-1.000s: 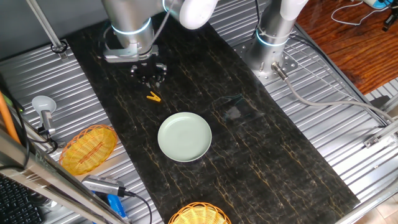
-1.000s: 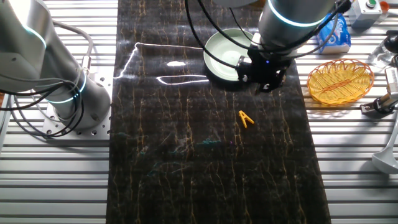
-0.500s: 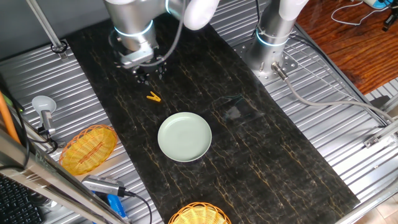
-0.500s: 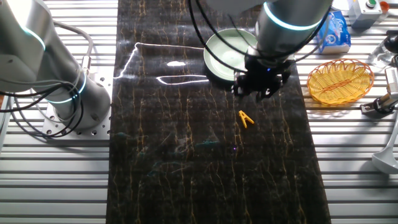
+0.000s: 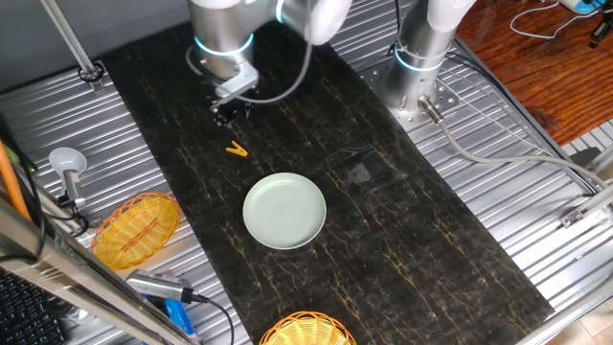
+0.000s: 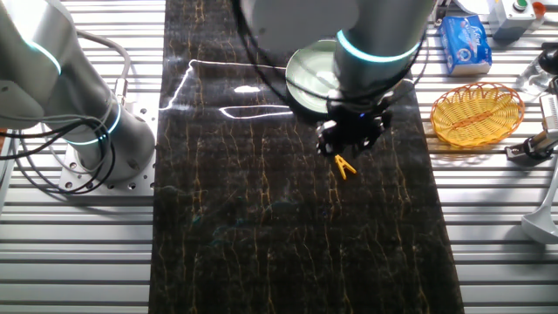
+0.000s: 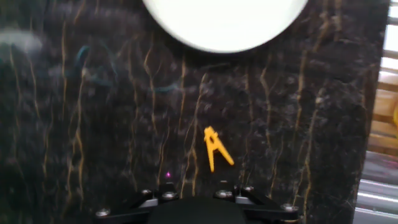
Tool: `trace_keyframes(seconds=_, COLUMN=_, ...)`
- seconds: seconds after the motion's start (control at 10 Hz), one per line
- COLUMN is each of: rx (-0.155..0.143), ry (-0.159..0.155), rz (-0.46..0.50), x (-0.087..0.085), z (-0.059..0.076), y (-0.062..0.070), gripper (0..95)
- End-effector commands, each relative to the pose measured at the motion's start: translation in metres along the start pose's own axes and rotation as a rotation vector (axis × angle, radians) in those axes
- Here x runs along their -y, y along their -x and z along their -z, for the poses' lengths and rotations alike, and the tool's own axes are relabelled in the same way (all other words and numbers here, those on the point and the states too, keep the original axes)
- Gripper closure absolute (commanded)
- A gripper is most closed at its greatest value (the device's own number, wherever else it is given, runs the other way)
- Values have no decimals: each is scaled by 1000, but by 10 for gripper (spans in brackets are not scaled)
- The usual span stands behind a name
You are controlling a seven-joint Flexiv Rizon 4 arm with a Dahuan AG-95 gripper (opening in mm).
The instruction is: Use a clamp
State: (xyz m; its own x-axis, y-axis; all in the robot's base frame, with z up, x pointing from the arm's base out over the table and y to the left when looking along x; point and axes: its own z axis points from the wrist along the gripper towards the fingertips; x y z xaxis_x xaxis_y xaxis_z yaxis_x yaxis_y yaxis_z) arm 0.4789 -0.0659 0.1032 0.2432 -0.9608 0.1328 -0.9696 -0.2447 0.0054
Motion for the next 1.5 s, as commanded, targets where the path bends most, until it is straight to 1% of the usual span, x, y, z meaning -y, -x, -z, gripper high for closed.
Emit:
trace_keyframes(seconds=0.1, rx=23, ry=-13, rz=56, x=0, z=-8, y=-3, gripper=570)
trace_keyframes(seconds=0.2, rx=39, ry=-17, rz=66, x=-1, z=-8, y=-3, gripper=570)
trace_keyframes(seconds=0.3, rx=48, ry=-19, rz=67, x=-1, z=-8, y=-3, gripper=570)
trace_keyframes(seconds=0.5, rx=72, ry=-28, rz=33, x=-1, z=-7, y=-3, gripper=570)
trace_keyframes(seconds=0.7, rx=65, ry=-34, rz=14, x=-1, z=-7, y=-3, gripper=570)
trace_keyframes(seconds=0.8, rx=71, ry=-34, rz=8, x=-1, z=-7, y=-3, gripper=570)
trace_keyframes(seconds=0.9, rx=67, ry=-33, rz=13, x=-1, z=-7, y=-3, gripper=570)
trace_keyframes(seconds=1.0, rx=76, ry=-35, rz=53, x=-1, z=-7, y=-3, gripper=570)
trace_keyframes(seconds=1.1, rx=64, ry=-27, rz=35, x=-1, z=-7, y=-3, gripper=570)
trace_keyframes(seconds=1.2, rx=58, ry=-27, rz=43, x=-1, z=-7, y=-3, gripper=570)
trace_keyframes(seconds=1.5, rx=64, ry=-28, rz=84, x=-1, z=-7, y=-3, gripper=570)
